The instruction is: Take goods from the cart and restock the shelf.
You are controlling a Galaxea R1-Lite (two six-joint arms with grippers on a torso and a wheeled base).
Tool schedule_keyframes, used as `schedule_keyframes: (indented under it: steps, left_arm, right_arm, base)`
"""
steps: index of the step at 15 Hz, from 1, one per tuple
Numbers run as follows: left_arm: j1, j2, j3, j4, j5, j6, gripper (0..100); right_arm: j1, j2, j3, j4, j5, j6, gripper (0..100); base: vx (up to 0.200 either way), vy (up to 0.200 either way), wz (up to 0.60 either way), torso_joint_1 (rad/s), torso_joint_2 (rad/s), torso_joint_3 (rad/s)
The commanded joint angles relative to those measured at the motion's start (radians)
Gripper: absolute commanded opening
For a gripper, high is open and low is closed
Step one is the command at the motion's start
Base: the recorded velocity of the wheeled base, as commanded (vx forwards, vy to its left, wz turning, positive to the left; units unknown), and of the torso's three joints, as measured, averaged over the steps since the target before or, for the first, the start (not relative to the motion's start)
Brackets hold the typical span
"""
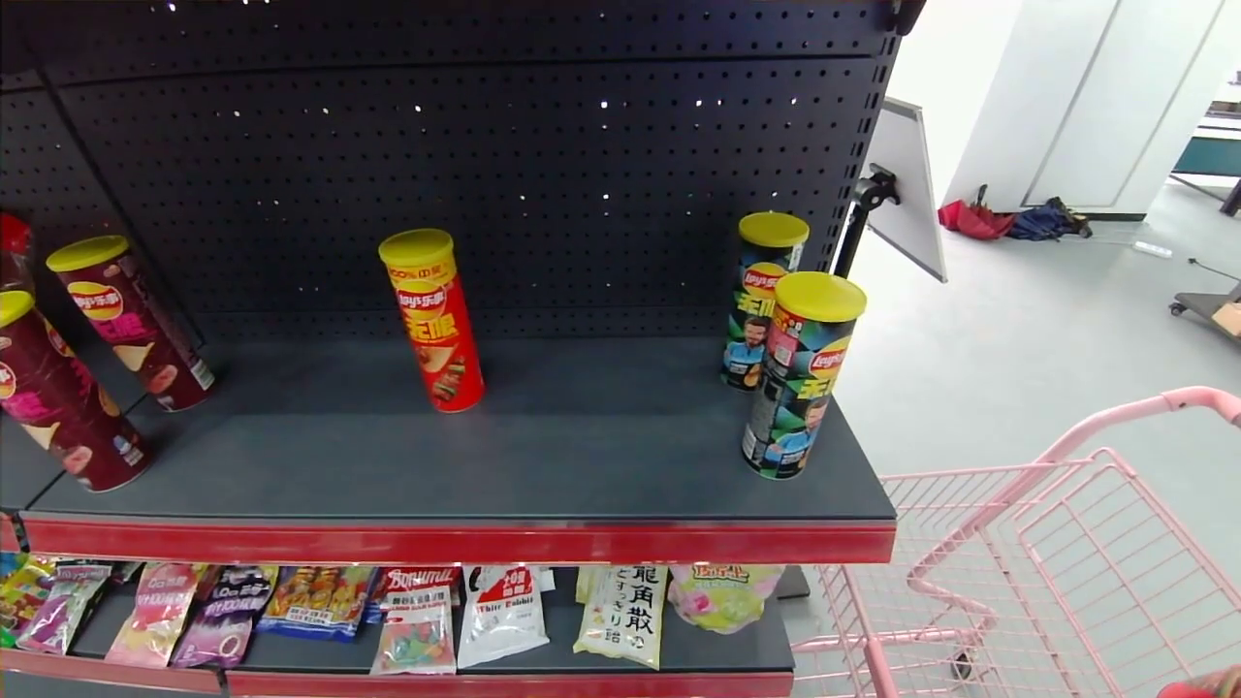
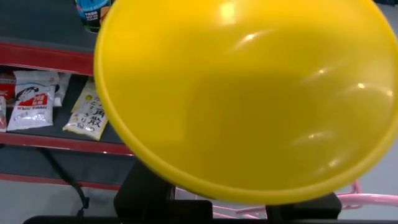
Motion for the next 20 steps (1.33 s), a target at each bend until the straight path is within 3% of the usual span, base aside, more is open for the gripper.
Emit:
schedule_keyframes:
  steps: [1, 14, 20]
  left_arm:
    - [0.001, 0.000, 0.000, 0.000, 0.000, 0.000, 100]
    - [0.001, 0.000, 0.000, 0.000, 0.000, -0.002, 100]
    - [0.001, 0.000, 0.000, 0.000, 0.000, 0.000, 100]
  right_arm:
    - [0.003, -0.103, 0.045, 0.002, -0.001, -0.001, 0]
    - [0.003, -0.164, 0.091, 0.004, 0.002, 0.004, 0]
    - [0.003, -0.193, 0.125, -0.001, 0.002, 0.004, 0]
  base:
    - [0.000, 0.200, 0.00, -0.012, -0.01, 0.007]
    - [0.000, 0.200, 0.00, 0.002, 0.00, 0.002]
    - [0.033, 0.000, 0.00, 0.000, 0.00, 0.000]
